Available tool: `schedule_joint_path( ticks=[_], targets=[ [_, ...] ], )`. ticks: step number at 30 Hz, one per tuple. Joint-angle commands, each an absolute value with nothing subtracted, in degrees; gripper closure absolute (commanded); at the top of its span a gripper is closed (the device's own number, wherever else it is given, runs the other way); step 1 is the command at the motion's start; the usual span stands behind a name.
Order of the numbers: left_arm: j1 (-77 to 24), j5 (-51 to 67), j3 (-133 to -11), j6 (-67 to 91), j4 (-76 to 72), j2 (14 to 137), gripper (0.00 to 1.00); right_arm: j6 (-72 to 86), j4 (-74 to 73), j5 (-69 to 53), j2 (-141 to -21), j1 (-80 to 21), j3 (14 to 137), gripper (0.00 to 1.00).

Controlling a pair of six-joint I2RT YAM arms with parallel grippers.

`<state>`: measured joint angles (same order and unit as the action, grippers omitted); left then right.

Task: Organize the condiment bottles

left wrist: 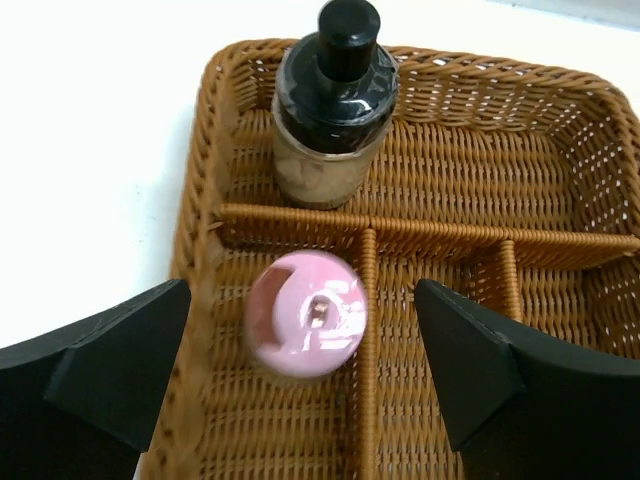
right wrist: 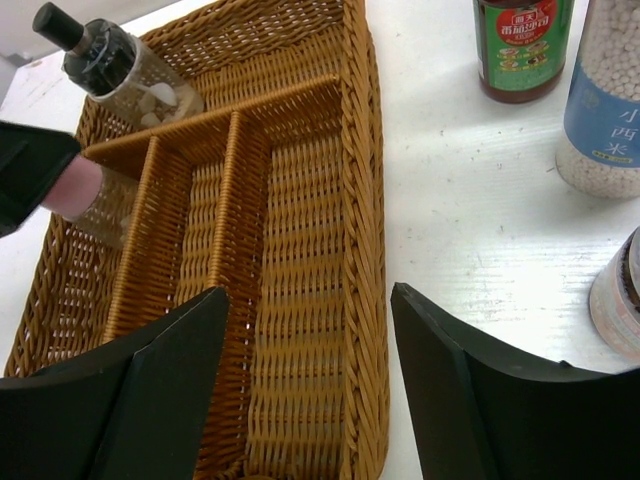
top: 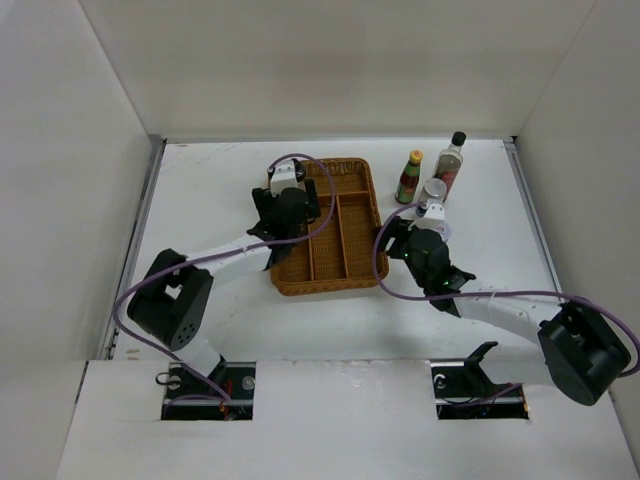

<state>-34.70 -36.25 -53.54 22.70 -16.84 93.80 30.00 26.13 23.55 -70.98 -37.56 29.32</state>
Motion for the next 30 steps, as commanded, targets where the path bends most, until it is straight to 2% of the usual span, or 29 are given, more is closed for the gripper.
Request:
schedule_joint_path(
  ticks=[1, 3, 5, 6, 8, 10, 12, 15, 18, 22, 26, 30],
  targets=[
    [-35.2, -38.2, -50.7, 22.2, -21.0, 85.5, 0.0, 29.7, 28.2, 24.8, -70.8, -37.8, 31.0, 0.26],
    [-35.2, -38.2, -48.4, 22.3, -22.1, 81.6, 0.0, 29.6, 28.7, 25.0, -69.9, -37.8, 30.7, 0.27],
    [-35.2, -38.8, -44.3, 22.7, -24.2, 76.1, 0.0, 29.4, 28.1, 25.0, -69.3, -37.9, 30.8, 0.34],
    [-35.2, -40.1, -41.7, 23.0, -26.2, 73.2, 0.0, 28.8, 28.0, 25.0, -68.9, -37.9, 30.9, 0.39],
    [-35.3, -43.8, -36.0, 23.6, -31.0, 67.9, 0.0, 27.6, 27.9, 25.7, -67.8, -37.9, 31.2, 0.58],
    [-35.2, -47.1, -31.2, 23.7, -33.7, 63.2, 0.0, 27.2, 26.9, 27.2, -67.2, -37.9, 32.0, 0.7],
    [-34.6, -48.9, -27.4, 24.3, -34.9, 59.9, 0.0, 26.4, 24.8, 28.4, -66.9, -37.9, 33.6, 0.75],
    [-33.2, -49.2, -23.0, 26.9, -34.9, 57.7, 0.0, 26.1, 21.9, 29.7, -67.5, -38.2, 36.5, 0.75],
    [-33.2, -47.9, -20.4, 28.9, -35.2, 58.2, 0.0, 25.6, 18.4, 30.8, -68.4, -38.2, 40.4, 0.72],
    [-34.6, -46.9, -17.9, 32.0, -37.3, 59.3, 0.0, 22.4, 14.3, 34.2, -68.6, -38.0, 46.0, 0.6],
    [-34.8, -45.6, -16.2, 33.6, -40.2, 60.6, 0.0, 17.0, 8.8, 39.5, -68.3, -35.9, 52.5, 0.36],
    [-34.6, -44.7, -14.9, 34.9, -40.5, 60.1, 0.0, 12.8, 3.8, 43.1, -70.2, -30.4, 57.7, 0.18]
  ],
)
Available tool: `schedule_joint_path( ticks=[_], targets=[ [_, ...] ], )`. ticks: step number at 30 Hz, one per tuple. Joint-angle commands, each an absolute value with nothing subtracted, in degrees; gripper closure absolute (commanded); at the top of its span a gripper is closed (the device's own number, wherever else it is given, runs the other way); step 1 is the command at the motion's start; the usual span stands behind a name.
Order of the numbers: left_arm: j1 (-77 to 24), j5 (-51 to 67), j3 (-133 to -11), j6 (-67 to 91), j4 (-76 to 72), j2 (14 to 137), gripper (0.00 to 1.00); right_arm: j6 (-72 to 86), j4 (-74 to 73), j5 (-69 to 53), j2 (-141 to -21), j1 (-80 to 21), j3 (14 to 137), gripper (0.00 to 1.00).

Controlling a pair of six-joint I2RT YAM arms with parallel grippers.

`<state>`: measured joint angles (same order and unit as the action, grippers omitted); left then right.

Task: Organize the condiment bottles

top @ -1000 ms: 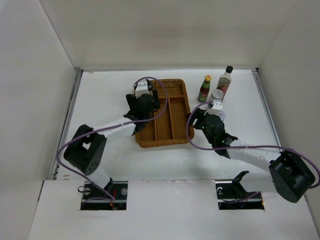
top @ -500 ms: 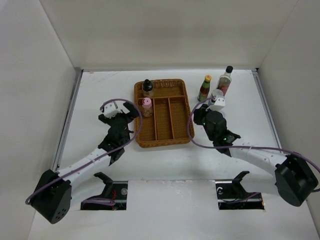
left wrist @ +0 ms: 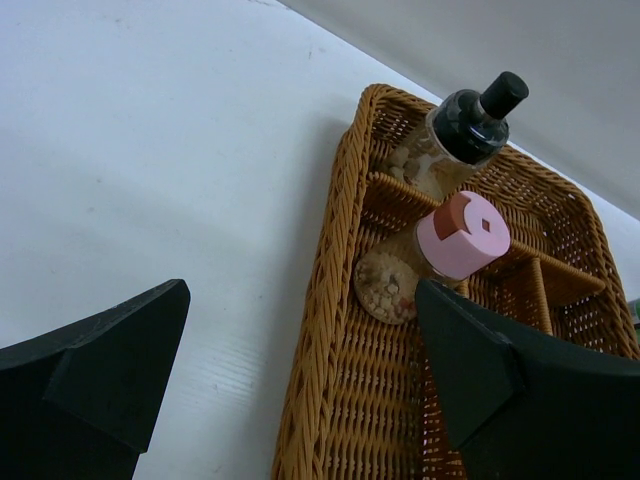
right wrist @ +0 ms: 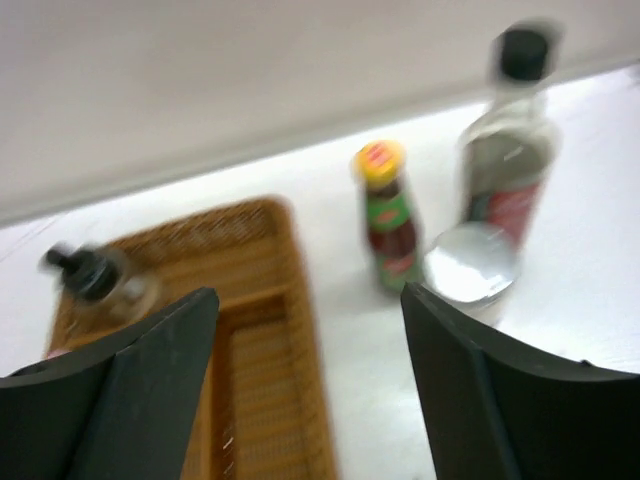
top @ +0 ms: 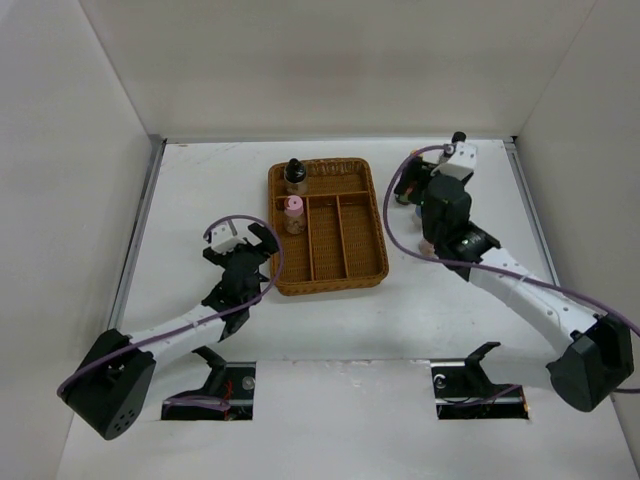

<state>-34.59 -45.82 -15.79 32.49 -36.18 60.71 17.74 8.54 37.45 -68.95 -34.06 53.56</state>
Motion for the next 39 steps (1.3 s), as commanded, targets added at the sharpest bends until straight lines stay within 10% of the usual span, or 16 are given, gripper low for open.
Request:
schedule_joint_path(
  ticks=[1, 7, 20, 25, 30, 39],
  targets=[
    [-34.3, -44.6, -14.8, 35.2, -40.5, 59.9, 0.0, 12.8, 3.2, 43.1, -70.9, -28.9, 58.3, 0.15],
    [-33.8, -45.1, -13.7, 35.6, -40.5, 58.1, 0.0, 15.6, -1.6, 36.4, -78.7, -18.6, 61.4, 0.0],
    [-32.9, -43.5, -14.0, 36.9, -40.6, 60.6, 0.0, 17.5, -3.6, 23.8, -89.1, -14.8, 64.2, 0.0],
    [-32.7, -42.9, -14.0, 37.2, -40.6, 60.6, 0.0, 17.8, -3.3, 23.0, -91.2, -15.0, 65.2, 0.09],
    [-32.4, -42.9, -13.8, 37.3, -40.3, 60.2, 0.0, 17.0, 0.0, 26.7, -88.9, -16.4, 64.1, 0.4],
    [-32.1, -43.1, -13.6, 37.4, -40.6, 60.4, 0.0, 9.7, 5.1, 34.0, -78.8, -28.2, 64.1, 0.45]
  ],
)
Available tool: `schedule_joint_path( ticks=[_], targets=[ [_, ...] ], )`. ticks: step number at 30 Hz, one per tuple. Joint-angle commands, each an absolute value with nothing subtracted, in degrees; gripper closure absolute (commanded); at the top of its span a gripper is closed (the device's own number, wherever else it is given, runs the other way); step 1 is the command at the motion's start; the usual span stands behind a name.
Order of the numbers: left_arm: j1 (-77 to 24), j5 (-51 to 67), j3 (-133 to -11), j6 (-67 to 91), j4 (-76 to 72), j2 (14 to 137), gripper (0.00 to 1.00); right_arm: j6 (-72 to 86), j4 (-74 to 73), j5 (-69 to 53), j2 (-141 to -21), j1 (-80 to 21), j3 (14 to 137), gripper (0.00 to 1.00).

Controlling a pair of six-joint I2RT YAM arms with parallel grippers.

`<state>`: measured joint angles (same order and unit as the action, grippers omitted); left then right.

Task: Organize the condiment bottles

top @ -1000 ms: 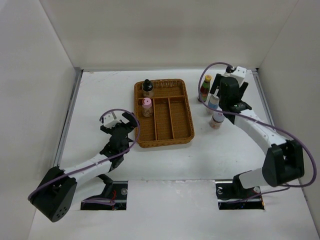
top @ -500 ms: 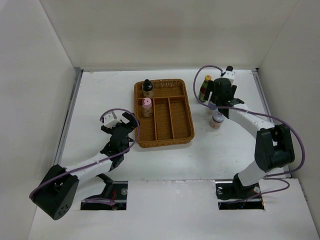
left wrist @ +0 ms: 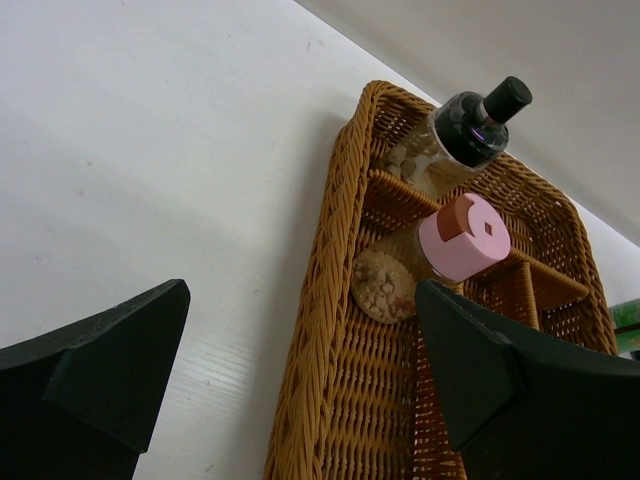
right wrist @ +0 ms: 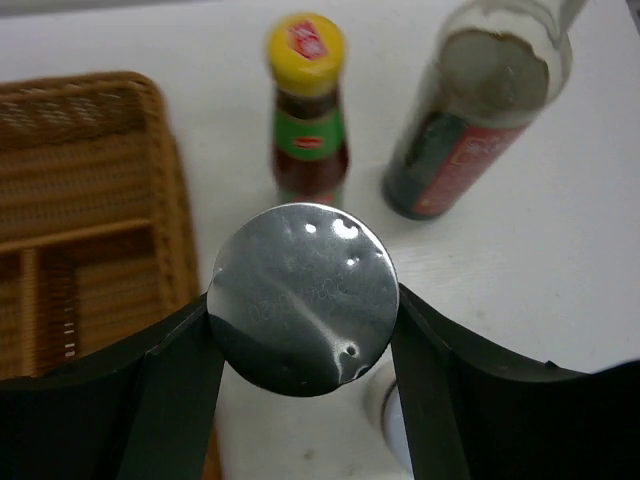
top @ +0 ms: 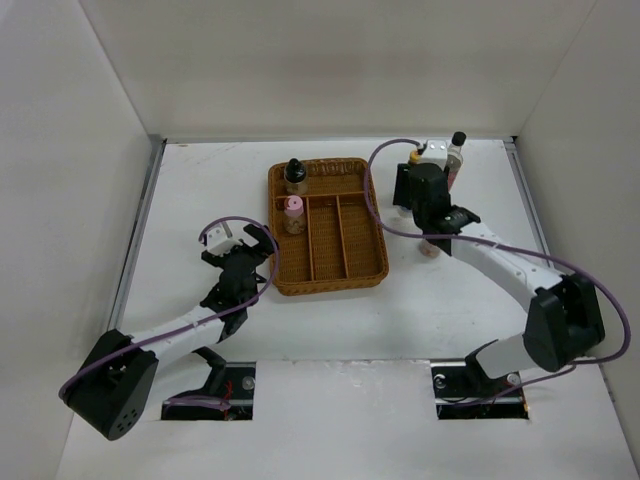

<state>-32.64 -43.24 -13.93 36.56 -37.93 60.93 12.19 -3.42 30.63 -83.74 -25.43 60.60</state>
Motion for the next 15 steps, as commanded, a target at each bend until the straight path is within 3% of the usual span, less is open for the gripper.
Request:
schedule_joint_path(
  ticks=[1, 6, 15],
  targets=[
    [-32.0, -43.0, -13.6, 37.5, -40.6, 60.5, 0.0, 9.7, 5.2, 33.6, -79.0, -29.3, 65.2, 0.45],
    [-31.9, -43.2, -13.6, 37.7, -40.6, 60.6, 0.0, 9.5, 9.2, 27.8, -86.0, -33.1, 72.7, 0.45],
    [-31.0, -42.9, -13.0, 37.8, -40.3, 59.5, 0.0, 8.9, 10.6, 23.5, -109.8, -36.7, 95.8, 0.45]
  ],
)
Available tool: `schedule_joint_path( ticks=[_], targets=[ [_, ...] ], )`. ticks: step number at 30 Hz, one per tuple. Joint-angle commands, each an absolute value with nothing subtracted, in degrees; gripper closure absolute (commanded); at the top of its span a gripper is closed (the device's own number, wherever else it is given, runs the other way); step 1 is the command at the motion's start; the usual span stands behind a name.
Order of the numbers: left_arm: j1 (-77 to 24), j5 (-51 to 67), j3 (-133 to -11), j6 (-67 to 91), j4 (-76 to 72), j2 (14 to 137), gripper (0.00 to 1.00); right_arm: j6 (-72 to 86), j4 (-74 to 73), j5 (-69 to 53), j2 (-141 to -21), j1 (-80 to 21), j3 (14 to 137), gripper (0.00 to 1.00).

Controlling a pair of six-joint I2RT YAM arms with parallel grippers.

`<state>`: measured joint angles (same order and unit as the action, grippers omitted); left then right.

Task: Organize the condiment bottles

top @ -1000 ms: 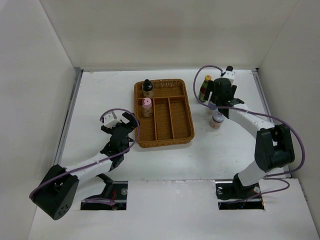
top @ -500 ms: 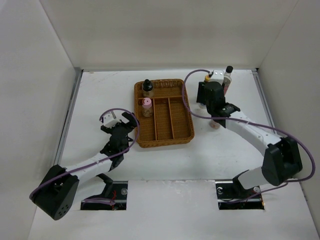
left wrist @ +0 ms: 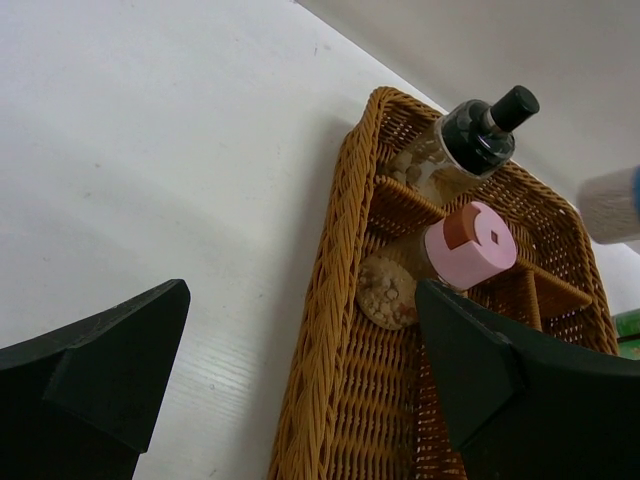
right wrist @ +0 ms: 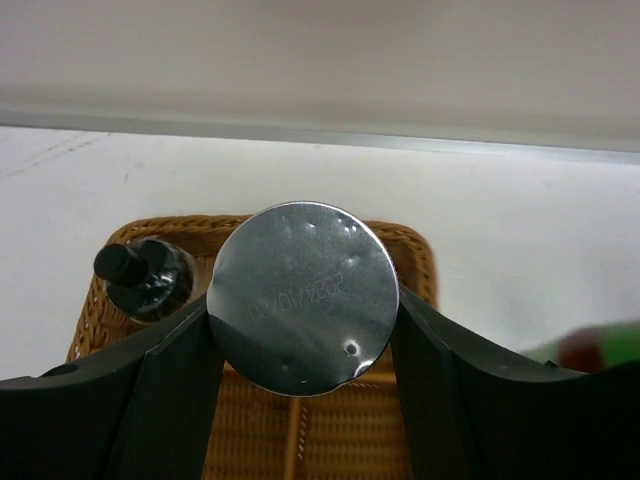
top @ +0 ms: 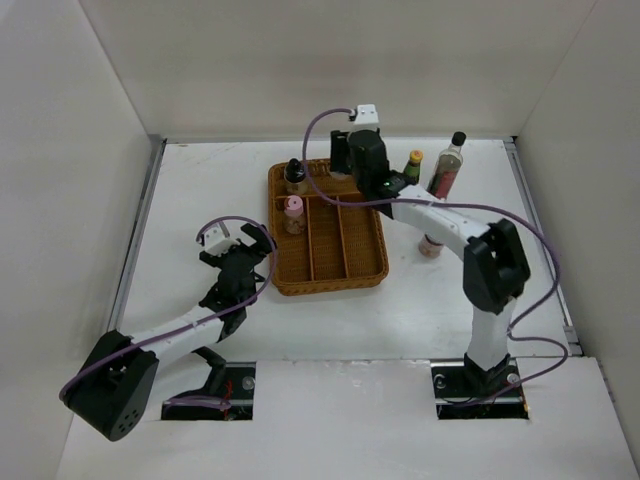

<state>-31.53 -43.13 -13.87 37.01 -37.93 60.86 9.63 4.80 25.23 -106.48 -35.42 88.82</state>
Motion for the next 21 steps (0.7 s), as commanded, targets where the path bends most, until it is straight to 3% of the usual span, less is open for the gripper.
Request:
schedule_joint_path(
  ticks=[1, 10, 17, 21],
  targets=[
    [-31.0, -43.1, -12.8, 37.8, -40.4, 59.3, 0.0, 8.9, 10.5, 23.4, -111.3, -36.9, 97.0, 0.45],
    [-31.0, -42.9, -13.0, 38.1, -40.5, 60.5, 0.0, 10.3, 9.8, 22.9, -120.8, -39.5, 102.0, 0.41],
    [-31.0, -42.8, -13.0, 38.1, -40.4, 60.2, 0.0, 11.7, 9.2, 23.2, -119.5, -40.4, 100.3, 0.15],
    [-30.9, -42.8, -13.0, 38.1, -40.4, 60.5, 0.0, 12.0, 9.2, 23.5, -112.6, -40.6, 96.7, 0.1]
  ],
)
